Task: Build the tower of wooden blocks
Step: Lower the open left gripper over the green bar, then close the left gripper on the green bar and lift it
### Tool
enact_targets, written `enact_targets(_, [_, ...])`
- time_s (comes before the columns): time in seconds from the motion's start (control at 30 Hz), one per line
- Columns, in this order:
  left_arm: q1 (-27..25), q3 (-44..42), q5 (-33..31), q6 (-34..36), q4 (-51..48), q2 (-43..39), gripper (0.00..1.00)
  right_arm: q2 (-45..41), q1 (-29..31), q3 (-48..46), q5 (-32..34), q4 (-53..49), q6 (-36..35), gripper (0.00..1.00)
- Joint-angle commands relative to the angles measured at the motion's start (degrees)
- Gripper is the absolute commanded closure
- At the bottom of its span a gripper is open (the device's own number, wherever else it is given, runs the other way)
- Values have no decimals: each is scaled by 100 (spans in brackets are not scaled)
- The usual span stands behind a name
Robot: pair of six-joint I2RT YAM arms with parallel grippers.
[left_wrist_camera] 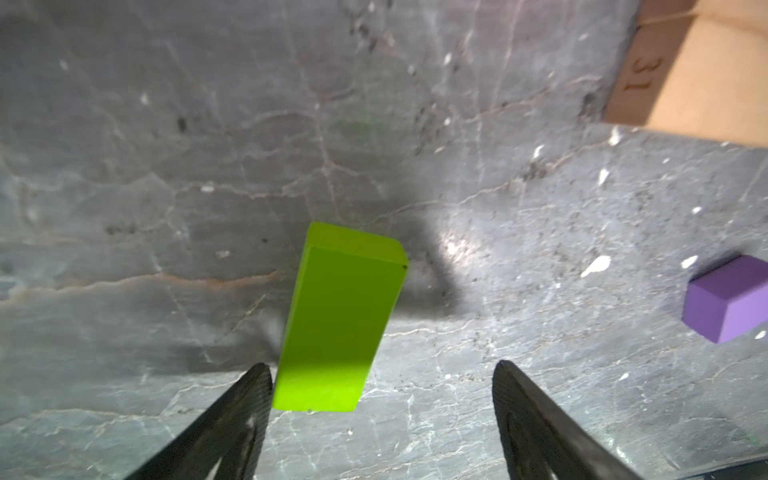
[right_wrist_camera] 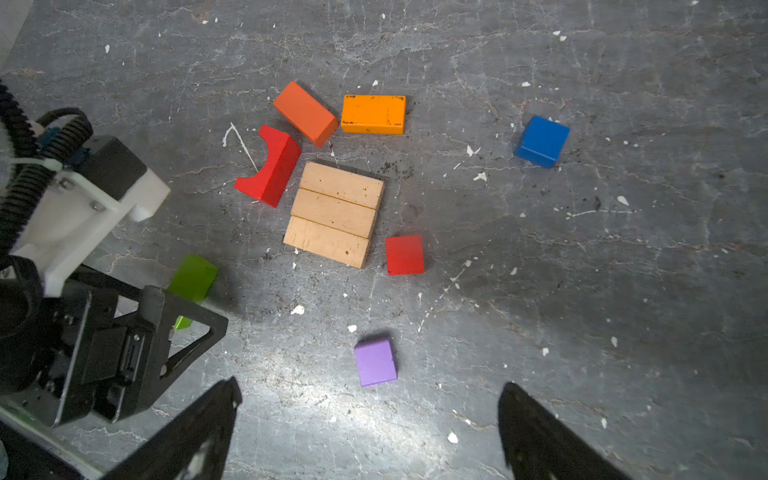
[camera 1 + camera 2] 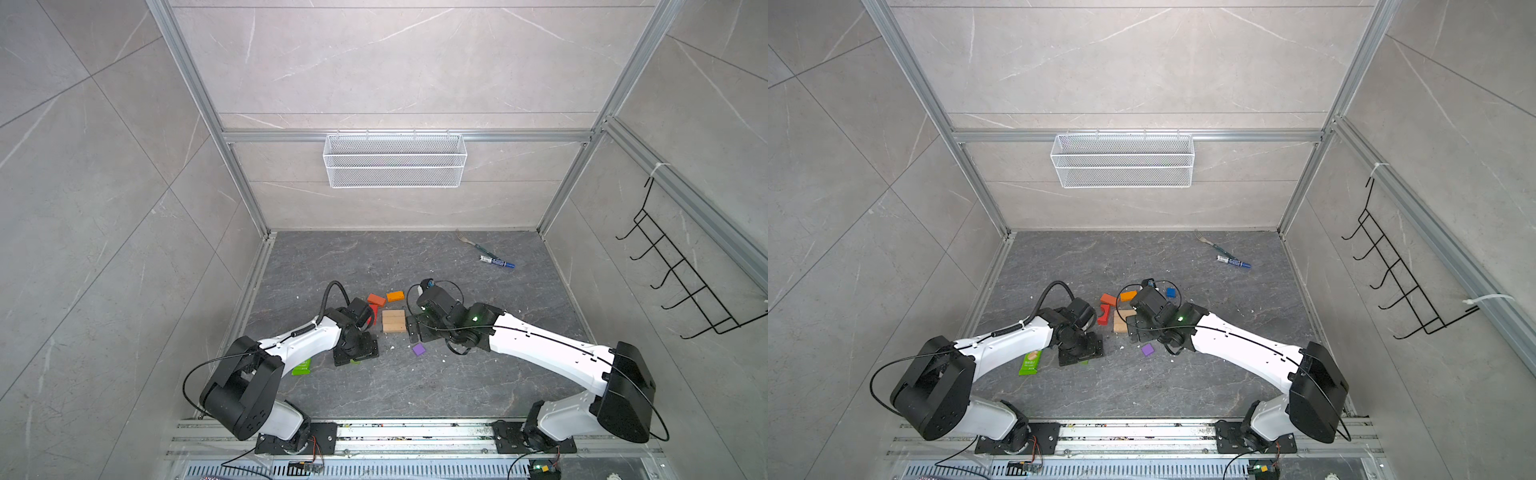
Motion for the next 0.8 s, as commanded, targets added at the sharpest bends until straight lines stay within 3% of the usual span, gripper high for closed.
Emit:
enact_targets(0.0, [-26,186,-52,323,-363,-33,14,-236,-50,-76,4,-160,44,1])
enact_targets(0.1, [-29,236,-492,390,-588,-80,14,-304,-74,-110,-4,-185,66,1])
enact_targets(0.27, [-31,403,-690,685,-506,25,18,-298,-87,-79,-40,-203,73,1])
enact_targets(0.77, [-315,622,-1349,726,-395,752,48,-619,-148,-269,30,-315,124,1])
